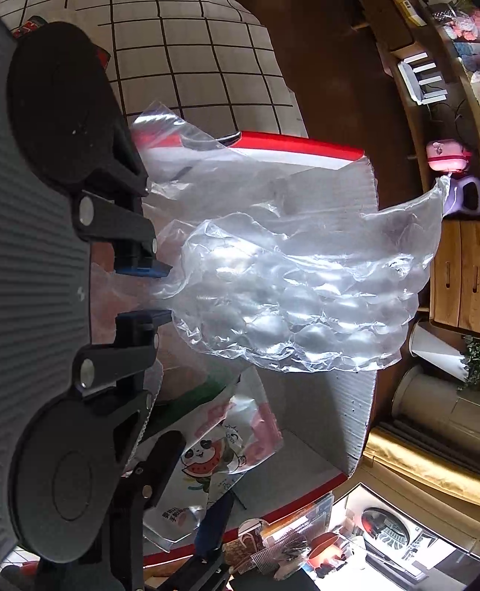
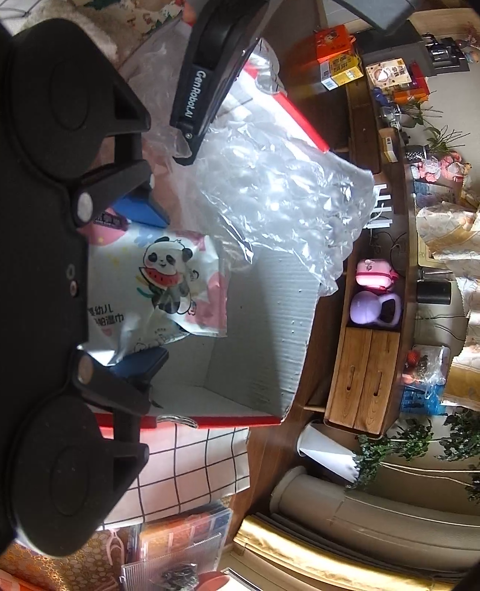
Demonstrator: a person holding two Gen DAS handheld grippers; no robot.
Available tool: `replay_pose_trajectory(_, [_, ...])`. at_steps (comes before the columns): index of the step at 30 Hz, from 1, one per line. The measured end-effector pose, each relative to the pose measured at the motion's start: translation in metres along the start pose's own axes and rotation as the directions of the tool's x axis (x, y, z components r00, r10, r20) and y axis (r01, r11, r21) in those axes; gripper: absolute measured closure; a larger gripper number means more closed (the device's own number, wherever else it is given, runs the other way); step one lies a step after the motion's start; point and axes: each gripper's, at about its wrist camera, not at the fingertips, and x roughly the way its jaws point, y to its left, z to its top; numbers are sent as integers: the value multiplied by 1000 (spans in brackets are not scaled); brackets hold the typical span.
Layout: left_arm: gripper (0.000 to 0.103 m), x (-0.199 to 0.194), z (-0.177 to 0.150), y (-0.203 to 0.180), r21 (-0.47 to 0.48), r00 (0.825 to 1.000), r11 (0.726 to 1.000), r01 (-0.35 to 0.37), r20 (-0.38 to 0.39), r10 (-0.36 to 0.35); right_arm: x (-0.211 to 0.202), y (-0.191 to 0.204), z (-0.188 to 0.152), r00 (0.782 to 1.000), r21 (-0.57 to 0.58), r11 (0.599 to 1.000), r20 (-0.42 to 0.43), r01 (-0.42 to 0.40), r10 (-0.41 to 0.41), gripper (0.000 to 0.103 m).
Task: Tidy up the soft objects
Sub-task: 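Open both tools to release the bubble wrap and wipes pack in the box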
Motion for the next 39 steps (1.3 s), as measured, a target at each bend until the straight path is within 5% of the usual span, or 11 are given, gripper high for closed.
replay_pose_trajectory(11, [86,24,4,-17,61,998,998,-31,-47,34,11,8,-3,1000,-97,995,10,14,-13,30])
replay_pose_trajectory(23, [82,3,-1,-17,83,1000,996,-8,19,7,-7,3,-9,999,-98,995,37,-2,5,23])
replay_pose_trajectory(32, [68,-18,-15,-23,106,997,994,-20,73,13,-28,-8,-17,998,-60,998,64,-8,12,22])
replay_pose_trajectory(34, [45,-23,-16,-25,94,997,996,-3,81,-5,-32,-9,-19,998,-57,998,68,-6,10,22])
replay_pose_trajectory(35, [42,-26,-17,-24,95,996,996,0,88,-8,-35,-9,-20,997,-53,999,70,-9,12,22])
replay_pose_trajectory(39, [41,-36,-20,-22,93,994,996,-1,105,-9,-43,-9,-21,997,-41,999,80,-14,18,22])
